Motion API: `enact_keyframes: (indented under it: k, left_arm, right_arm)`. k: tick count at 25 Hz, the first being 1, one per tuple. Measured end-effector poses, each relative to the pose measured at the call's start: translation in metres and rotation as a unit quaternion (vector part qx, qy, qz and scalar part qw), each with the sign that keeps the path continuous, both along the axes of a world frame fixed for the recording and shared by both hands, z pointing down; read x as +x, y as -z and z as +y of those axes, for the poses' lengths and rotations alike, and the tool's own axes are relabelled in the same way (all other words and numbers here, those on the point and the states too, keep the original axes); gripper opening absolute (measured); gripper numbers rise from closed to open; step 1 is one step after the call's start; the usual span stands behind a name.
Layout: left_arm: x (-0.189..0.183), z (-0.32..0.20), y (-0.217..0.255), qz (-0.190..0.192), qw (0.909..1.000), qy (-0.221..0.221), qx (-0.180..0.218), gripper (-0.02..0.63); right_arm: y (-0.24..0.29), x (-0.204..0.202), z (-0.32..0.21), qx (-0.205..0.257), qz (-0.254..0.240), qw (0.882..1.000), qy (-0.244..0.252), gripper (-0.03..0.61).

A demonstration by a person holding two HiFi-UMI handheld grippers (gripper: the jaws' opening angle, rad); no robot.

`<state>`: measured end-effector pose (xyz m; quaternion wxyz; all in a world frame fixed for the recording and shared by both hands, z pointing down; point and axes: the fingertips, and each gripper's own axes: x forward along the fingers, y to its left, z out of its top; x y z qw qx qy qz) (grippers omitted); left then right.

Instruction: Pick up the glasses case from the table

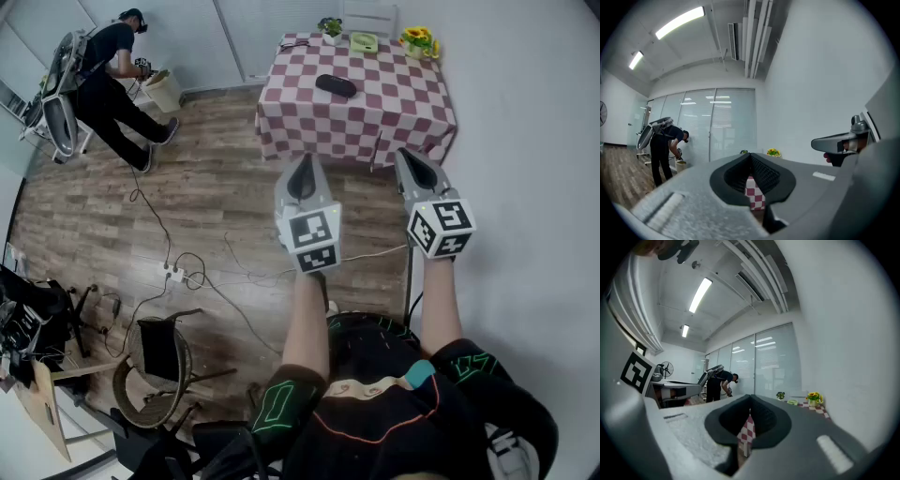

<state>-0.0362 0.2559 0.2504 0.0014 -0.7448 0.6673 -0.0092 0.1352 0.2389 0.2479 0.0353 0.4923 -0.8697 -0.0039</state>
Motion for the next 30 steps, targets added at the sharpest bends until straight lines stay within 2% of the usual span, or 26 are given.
enact_keyframes:
  k: [4, 8, 13, 19, 30]
  left_arm:
    - [-0.006, -0.009, 0.011, -0.011, 0.9999, -0.005, 0.011, 0.009]
    - [-0.025, -0.02, 0.019, -0.012, 0.9997, -0.011, 0.017, 0.009]
    - [-0.049, -0.032, 0.021, 0.002, 0.9998, 0.003, 0.021, 0.009]
    - [-0.039, -0.05, 0.025, 0.005, 0.9993, -0.019, 0.032, 0.009]
    - [-0.007, -0.066, 0.009, 0.013, 0.9977, -0.065, 0.01, 0.009]
  right_arm:
    - [0.006, -0.011, -0.011, 0.005, -0.005, 1.0, 0.001, 0.004]
    - [0.028, -0.016, -0.019, 0.043, -0.064, 0.997, -0.019, 0.005]
    - [0.028, -0.018, -0.031, 0.048, -0.041, 0.998, -0.027, 0.005]
    - [0.034, -0.01, -0.039, 0.057, -0.04, 0.996, -0.047, 0.005]
    - [0.025, 0.017, -0.034, 0.049, -0.03, 0.996, -0.066, 0.025]
